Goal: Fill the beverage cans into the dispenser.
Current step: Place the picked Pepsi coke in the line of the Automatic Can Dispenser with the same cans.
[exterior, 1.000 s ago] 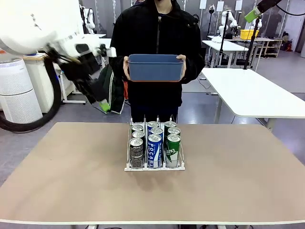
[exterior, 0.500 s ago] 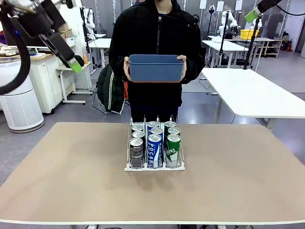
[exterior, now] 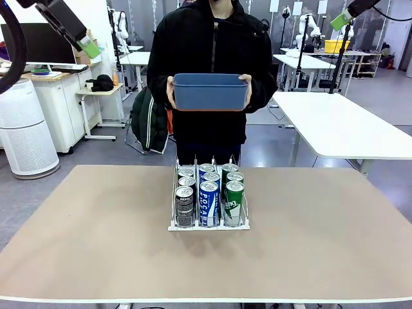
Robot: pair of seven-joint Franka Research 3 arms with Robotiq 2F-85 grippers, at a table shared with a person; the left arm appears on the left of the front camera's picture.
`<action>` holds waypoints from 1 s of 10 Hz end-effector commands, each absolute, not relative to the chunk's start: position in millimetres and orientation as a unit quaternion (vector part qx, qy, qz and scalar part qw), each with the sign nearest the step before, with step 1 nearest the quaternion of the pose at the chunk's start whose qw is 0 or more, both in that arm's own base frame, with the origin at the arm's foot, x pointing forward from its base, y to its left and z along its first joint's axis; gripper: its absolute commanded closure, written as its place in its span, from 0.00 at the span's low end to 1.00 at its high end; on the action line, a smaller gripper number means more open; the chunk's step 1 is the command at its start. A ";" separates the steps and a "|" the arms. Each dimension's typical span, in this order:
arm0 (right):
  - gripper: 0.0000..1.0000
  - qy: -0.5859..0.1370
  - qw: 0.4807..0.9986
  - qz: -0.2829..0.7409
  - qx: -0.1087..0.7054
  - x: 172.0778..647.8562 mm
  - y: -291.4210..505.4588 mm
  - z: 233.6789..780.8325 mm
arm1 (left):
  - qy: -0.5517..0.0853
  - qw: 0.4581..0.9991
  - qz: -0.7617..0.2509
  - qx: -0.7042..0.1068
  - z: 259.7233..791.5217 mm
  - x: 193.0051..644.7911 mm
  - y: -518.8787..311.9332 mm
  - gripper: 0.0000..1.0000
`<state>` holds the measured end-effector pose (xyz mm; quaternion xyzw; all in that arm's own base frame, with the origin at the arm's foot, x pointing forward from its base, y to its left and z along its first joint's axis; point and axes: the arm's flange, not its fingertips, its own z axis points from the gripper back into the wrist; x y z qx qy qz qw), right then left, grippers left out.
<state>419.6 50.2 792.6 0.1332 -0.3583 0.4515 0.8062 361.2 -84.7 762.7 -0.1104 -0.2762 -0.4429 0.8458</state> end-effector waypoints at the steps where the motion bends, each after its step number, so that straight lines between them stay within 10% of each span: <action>1: 0.00 -0.356 0.807 0.450 0.138 418.7 51.0 792.1 | -0.311 0.825 -0.459 -0.107 769.2 364.1 -83.5 0.00; 10: 0.00 -0.356 0.807 0.450 0.138 418.7 51.0 792.1 | -0.329 0.825 -0.447 -0.107 782.9 362.6 -87.2 0.00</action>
